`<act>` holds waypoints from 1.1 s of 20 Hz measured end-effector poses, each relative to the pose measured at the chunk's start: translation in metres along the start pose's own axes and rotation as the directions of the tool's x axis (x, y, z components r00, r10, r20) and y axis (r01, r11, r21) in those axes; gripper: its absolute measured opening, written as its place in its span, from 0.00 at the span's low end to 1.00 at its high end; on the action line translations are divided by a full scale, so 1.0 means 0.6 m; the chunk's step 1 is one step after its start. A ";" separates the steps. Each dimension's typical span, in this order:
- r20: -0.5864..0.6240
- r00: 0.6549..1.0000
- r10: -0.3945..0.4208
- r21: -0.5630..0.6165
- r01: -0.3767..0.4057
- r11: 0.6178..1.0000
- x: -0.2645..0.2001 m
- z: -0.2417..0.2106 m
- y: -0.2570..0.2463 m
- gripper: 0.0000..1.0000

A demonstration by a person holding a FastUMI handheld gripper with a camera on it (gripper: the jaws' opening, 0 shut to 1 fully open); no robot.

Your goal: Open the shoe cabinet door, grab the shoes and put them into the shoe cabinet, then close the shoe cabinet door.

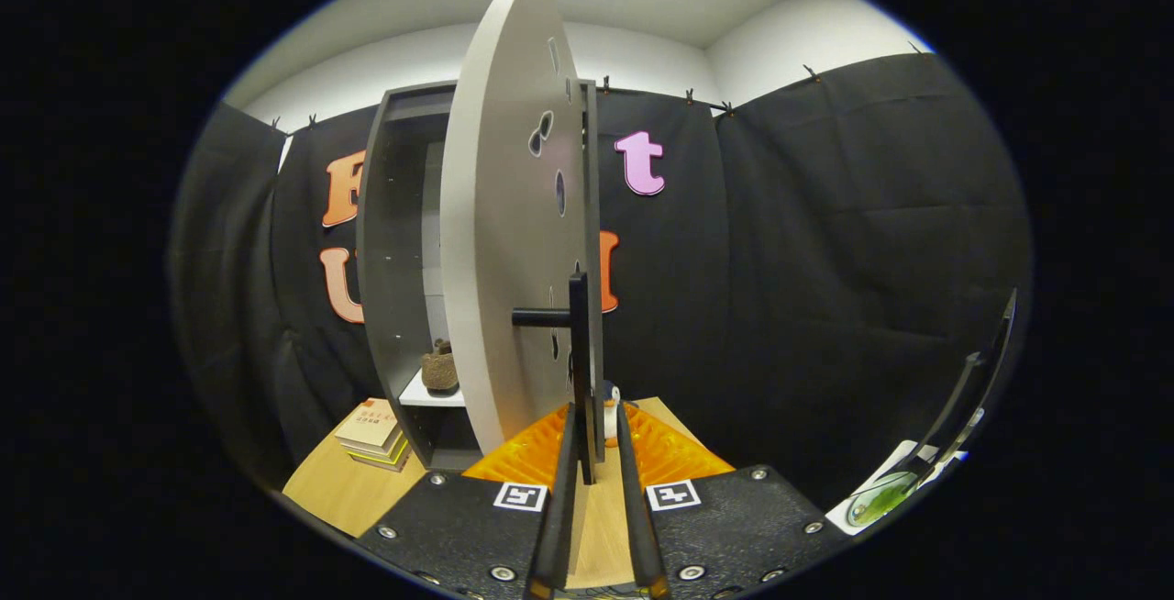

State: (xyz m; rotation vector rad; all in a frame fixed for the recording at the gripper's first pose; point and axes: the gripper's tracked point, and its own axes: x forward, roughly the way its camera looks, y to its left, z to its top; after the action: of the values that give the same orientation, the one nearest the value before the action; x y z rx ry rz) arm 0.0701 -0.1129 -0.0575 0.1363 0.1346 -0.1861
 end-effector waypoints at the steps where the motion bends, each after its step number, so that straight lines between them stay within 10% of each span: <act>1: -0.009 1.000 0.015 0.010 -0.014 1.000 -0.001 -0.005 -0.006 0.25; 22: -0.006 1.000 0.013 0.038 -0.013 0.999 -0.004 -0.012 -0.074 0.20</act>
State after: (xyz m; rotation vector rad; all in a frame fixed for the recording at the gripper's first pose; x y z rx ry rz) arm 0.0583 -0.1549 -0.0696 0.1756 0.1364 -0.1753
